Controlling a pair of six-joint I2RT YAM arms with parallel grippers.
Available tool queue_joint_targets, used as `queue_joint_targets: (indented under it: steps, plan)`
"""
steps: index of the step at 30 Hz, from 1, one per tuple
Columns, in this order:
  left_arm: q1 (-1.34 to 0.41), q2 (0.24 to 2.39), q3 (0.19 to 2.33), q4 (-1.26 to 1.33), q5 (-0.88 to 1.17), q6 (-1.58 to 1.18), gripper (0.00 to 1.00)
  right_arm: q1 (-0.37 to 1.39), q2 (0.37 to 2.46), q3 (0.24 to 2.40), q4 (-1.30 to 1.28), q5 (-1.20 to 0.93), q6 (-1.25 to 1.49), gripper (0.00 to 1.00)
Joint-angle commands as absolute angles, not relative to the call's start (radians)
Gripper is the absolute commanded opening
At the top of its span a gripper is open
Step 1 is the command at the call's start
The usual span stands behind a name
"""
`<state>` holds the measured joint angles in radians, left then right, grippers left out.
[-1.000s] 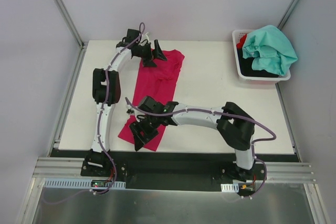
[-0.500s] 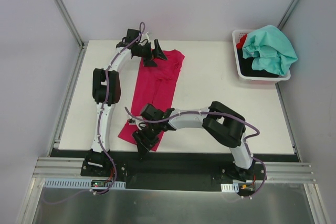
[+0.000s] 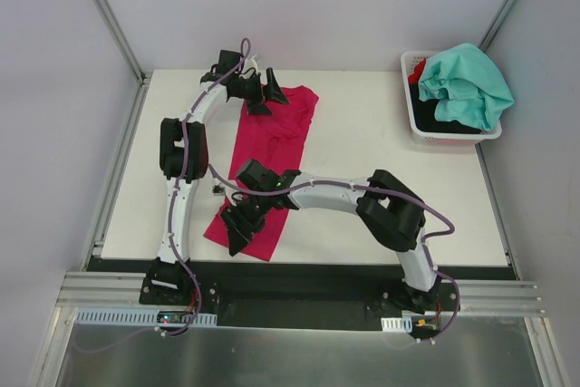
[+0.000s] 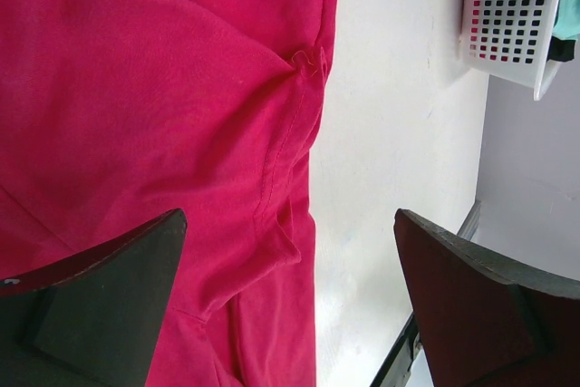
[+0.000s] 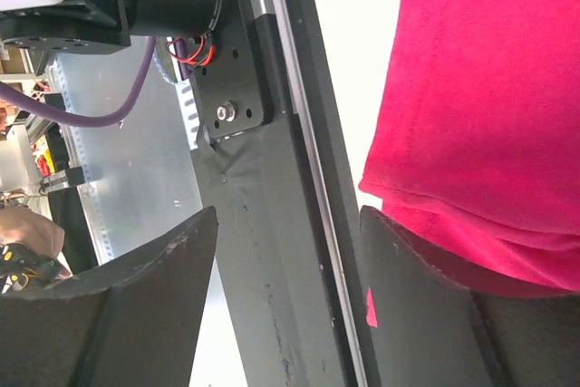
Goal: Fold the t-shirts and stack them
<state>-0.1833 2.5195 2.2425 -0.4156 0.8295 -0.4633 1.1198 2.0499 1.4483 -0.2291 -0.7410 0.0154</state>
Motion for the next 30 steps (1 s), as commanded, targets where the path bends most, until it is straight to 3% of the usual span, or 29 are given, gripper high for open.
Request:
queue_joint_targets:
  steps: [1, 13, 30]
  plan:
    - [-0.184, 2.525, 2.235, -0.387, 0.836, -0.462, 0.99, 1.103, 2.081, 1.508, -0.252, -0.755, -0.046, 0.68]
    - [-0.183, 2.510, 2.223, -0.388, 0.825, -0.456, 0.99, 1.062, 2.290, 1.638, -0.242, -0.776, -0.035, 0.68]
    - [-0.178, 2.514, 2.237, -0.390, 0.799, -0.449, 0.99, 1.063, 2.111, 1.310, -0.432, -0.538, -0.003, 0.70]
